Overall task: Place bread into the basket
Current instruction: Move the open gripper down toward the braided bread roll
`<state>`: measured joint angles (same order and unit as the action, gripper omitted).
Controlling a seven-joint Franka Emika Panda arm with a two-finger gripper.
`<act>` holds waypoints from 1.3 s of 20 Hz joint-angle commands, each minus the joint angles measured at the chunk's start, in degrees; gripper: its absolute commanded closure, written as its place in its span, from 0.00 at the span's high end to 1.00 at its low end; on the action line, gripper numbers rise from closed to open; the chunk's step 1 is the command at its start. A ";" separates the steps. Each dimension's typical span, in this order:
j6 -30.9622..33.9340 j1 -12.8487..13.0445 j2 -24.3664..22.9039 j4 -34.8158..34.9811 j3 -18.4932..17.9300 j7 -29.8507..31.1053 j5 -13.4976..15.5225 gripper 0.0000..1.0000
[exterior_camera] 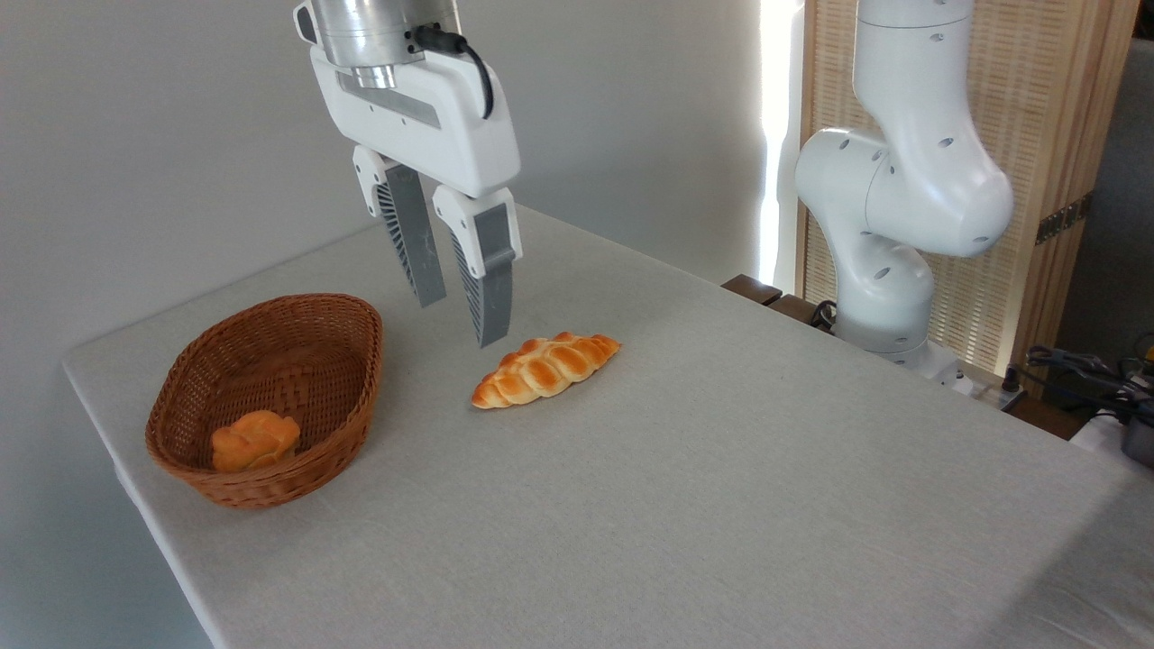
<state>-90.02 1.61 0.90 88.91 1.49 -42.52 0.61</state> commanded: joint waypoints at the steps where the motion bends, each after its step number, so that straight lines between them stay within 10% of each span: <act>1: 1.08 -0.11 0.06 -0.23 0.01 -0.45 0.27 1.00; 14: 0.72 1.47 -0.55 3.80 3.16 -0.19 0.18 1.00; 26: -12.63 3.58 -11.89 30.95 8.79 -0.11 5.19 1.00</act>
<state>-99.12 4.97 -9.69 114.40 8.87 -42.48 4.74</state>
